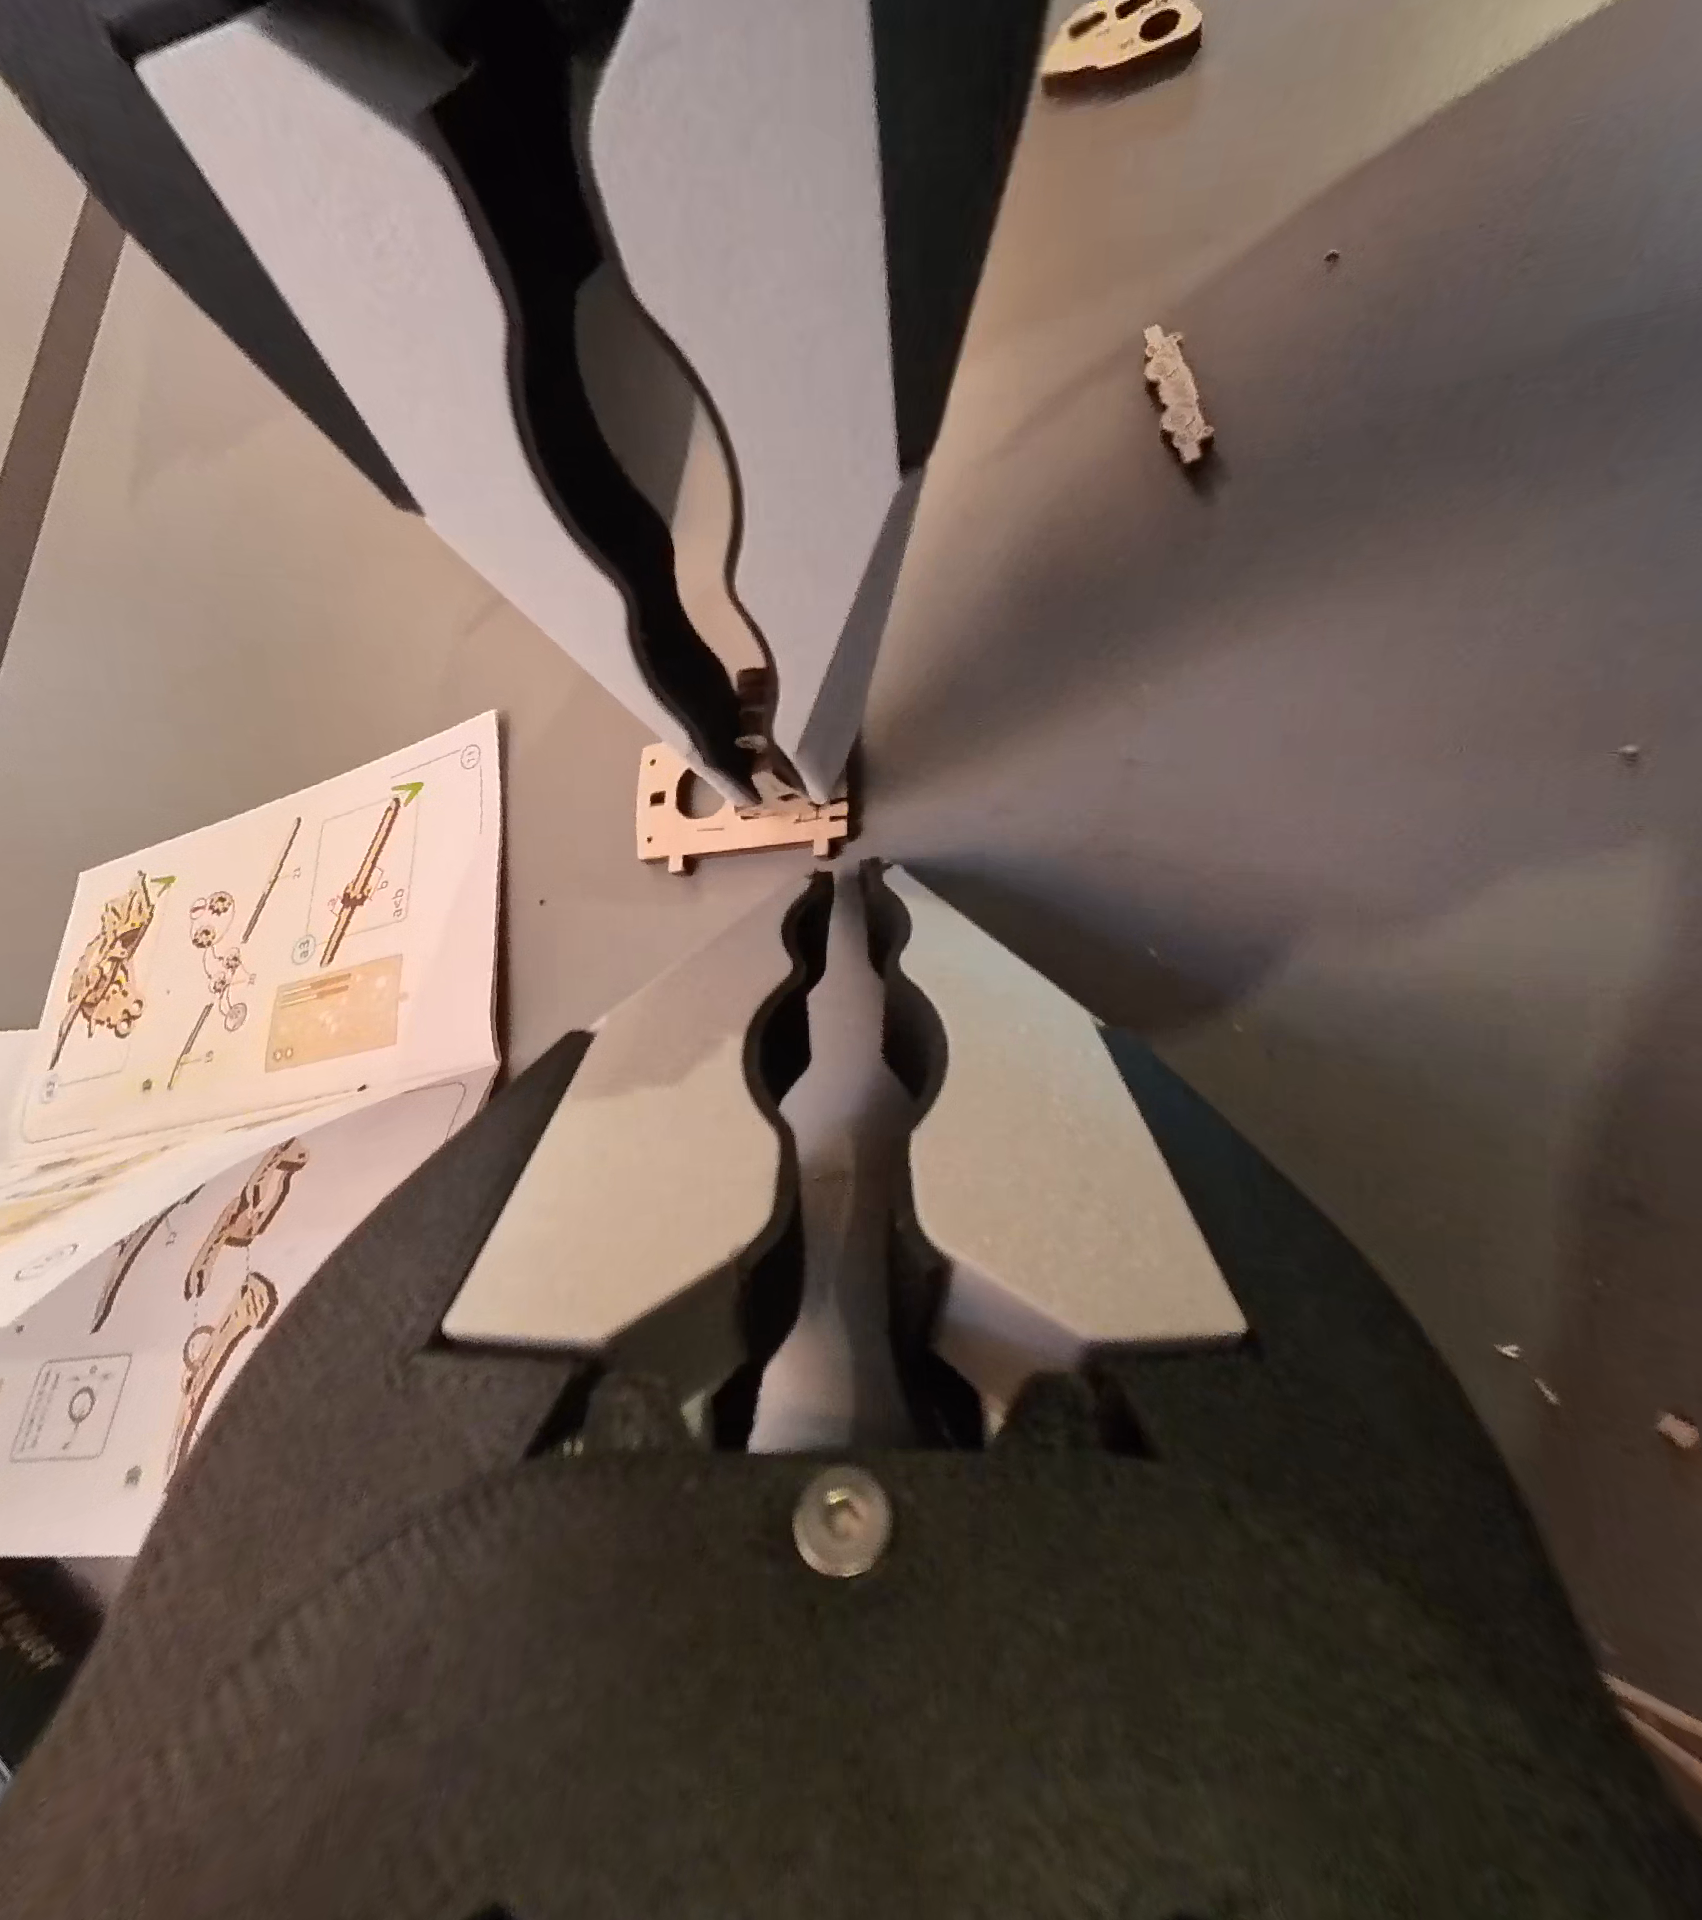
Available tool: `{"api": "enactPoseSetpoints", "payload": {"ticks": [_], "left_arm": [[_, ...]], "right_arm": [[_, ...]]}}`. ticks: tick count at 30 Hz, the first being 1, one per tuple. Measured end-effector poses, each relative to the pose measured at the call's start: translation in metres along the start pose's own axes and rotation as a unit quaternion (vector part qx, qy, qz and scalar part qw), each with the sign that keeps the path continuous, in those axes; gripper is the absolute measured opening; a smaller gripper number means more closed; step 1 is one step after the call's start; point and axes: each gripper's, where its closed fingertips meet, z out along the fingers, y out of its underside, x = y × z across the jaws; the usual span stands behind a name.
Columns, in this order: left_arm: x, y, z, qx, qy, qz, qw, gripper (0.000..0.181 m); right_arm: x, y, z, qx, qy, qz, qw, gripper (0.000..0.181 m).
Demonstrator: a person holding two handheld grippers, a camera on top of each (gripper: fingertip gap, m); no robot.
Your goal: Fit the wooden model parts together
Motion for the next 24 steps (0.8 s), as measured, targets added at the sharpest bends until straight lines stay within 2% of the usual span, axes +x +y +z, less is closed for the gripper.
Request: {"api": "enactPoseSetpoints", "payload": {"ticks": [1, 5, 9, 17, 24], "left_arm": [[-0.0002, 0.0, 0.0001, 0.0, -0.001, -0.001, 1.0, 0.006], [-0.0058, -0.0013, 0.0026, -0.001, -0.021, 0.003, 1.0, 0.01], [-0.0039, -0.0049, 0.0067, 0.001, -0.03, 0.037, 0.999, 0.003], [-0.003, -0.0051, 0.0078, -0.001, -0.031, 0.041, 0.999, 0.003], [-0.0027, -0.0058, 0.009, -0.003, -0.03, 0.034, 0.999, 0.003]], "right_arm": [[-0.0001, 0.0003, 0.0001, -0.004, 0.004, -0.006, 1.0, 0.006], [-0.0006, 0.0007, 0.0004, -0.009, 0.018, -0.018, 1.0, 0.006], [-0.001, 0.0007, 0.0006, -0.006, 0.029, -0.02, 0.999, 0.006], [-0.0017, 0.001, 0.0013, -0.021, 0.056, -0.063, 0.996, 0.007], [-0.0022, 0.0016, 0.0013, -0.038, 0.039, -0.061, 0.997, 0.009]]}}
